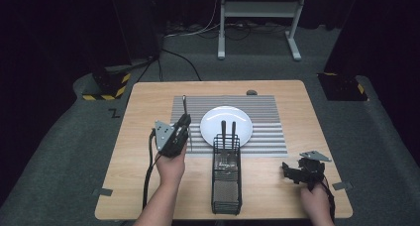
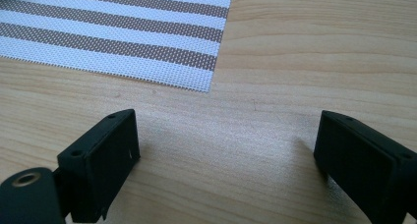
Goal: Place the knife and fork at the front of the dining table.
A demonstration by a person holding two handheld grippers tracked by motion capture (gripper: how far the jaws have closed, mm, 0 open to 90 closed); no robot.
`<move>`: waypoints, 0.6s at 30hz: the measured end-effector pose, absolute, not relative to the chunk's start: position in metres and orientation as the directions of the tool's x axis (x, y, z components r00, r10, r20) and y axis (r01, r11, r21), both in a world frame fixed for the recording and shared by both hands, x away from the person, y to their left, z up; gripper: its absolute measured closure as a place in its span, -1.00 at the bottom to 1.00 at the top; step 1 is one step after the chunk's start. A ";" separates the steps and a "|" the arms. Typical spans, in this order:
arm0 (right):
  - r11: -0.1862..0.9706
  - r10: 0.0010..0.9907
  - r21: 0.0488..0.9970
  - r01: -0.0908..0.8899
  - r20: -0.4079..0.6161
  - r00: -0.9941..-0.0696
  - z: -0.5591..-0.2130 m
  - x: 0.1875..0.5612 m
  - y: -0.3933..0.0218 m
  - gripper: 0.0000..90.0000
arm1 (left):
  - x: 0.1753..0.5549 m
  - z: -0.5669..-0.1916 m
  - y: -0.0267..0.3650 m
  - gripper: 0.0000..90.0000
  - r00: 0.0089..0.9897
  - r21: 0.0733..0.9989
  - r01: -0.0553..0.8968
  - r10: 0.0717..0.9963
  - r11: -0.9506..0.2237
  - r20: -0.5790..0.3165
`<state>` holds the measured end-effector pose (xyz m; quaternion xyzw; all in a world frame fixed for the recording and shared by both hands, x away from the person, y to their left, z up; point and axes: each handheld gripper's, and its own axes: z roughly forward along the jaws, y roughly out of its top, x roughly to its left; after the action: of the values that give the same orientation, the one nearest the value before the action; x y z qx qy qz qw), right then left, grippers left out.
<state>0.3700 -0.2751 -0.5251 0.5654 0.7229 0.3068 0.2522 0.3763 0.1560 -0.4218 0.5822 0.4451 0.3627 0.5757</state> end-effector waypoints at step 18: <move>0.172 0.972 0.728 0.663 -0.016 -0.234 -0.525 0.370 -0.275 -0.79 | 0.404 -0.450 0.153 0.83 0.297 0.975 0.217 0.948 0.053 -0.118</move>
<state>0.3701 -0.2748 -0.5250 0.5655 0.7230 0.3072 0.2513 0.4044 0.1527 -0.4502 0.5986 0.4862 0.3393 0.5387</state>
